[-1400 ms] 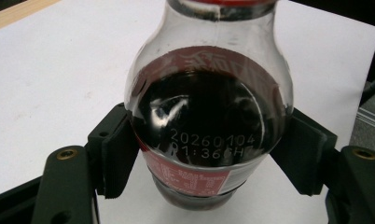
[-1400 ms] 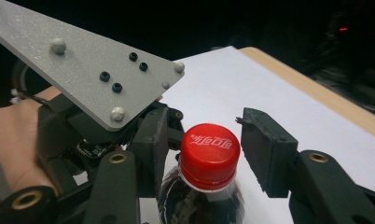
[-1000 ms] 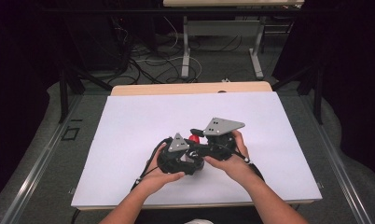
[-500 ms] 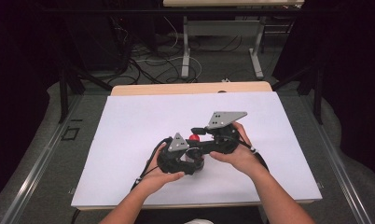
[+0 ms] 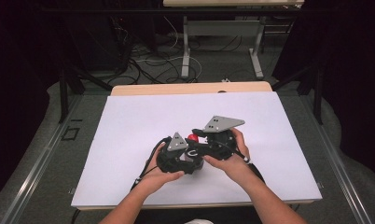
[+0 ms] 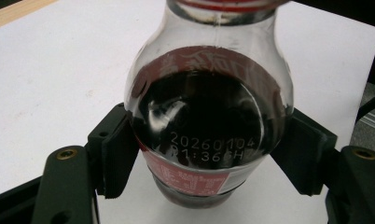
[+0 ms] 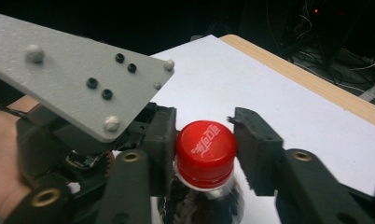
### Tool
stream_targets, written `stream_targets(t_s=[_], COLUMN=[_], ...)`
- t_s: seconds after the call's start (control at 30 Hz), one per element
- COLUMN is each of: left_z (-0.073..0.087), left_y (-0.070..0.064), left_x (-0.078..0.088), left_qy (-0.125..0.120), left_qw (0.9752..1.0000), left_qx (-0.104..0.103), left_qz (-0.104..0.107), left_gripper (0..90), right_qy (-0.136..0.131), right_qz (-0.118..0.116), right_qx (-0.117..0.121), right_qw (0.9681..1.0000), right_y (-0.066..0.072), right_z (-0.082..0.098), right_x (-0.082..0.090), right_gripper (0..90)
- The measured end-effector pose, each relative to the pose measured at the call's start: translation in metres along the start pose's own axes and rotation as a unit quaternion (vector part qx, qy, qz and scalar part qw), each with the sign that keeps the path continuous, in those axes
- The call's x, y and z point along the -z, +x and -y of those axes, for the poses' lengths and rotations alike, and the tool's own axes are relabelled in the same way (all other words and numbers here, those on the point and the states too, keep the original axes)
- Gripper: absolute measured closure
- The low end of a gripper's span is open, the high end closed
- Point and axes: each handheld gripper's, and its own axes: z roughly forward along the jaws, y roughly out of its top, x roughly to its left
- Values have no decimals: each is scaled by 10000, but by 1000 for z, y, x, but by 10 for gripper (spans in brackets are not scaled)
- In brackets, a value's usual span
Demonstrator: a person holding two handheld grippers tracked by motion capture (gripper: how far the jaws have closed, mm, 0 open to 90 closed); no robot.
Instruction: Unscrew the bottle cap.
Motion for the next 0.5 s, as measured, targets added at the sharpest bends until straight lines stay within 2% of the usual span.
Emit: stream_targets(t_s=[0.03, 0.13, 0.2, 0.23, 0.27, 0.3, 0.37, 0.4, 0.47, 0.5], left_z=[0, 1, 1, 1, 0, 0, 1, 1, 1, 0], left_y=[0, 1, 2, 2, 2, 1, 0, 0, 0, 1], left_x=[-1, -1, 0, 0, 1, 0, -1, -1, -1, -1], left_qy=[-69, -24, -22, -22, 43, -4, -40, -40, -39, -13], left_qw=[10000, 10000, 10000, 10000, 10000, 10000, 10000, 10000, 10000, 10000], left_qx=[19, -1, -20, -20, -35, -30, -15, -15, -42, -56], left_qz=[-53, -41, -16, -16, 45, 30, -14, -14, -24, -34], left_gripper=[299, 299, 300, 300, 300, 299, 299, 299, 299, 299], right_qy=[60, 24, 13, 13, 23, 29, 116, 125, 130, 85], right_qz=[-64, -146, -506, -506, -765, -938, -1203, -1259, -1156, -1085], right_qx=[-51, -59, 80, 80, 304, 423, 534, 506, 433, 310], right_qw=[9999, 9999, 9987, 9987, 9966, 9947, 9912, 9907, 9923, 9936], right_y=[-1, -4, -11, -11, -16, -19, -27, -29, -29, -26], right_z=[0, -1, -1, -1, -2, -2, -4, -4, -4, -4], right_x=[0, -1, -3, -3, -4, -4, -4, -4, -3, -2], right_gripper=[606, 609, 611, 611, 612, 612, 612, 611, 593, 540])
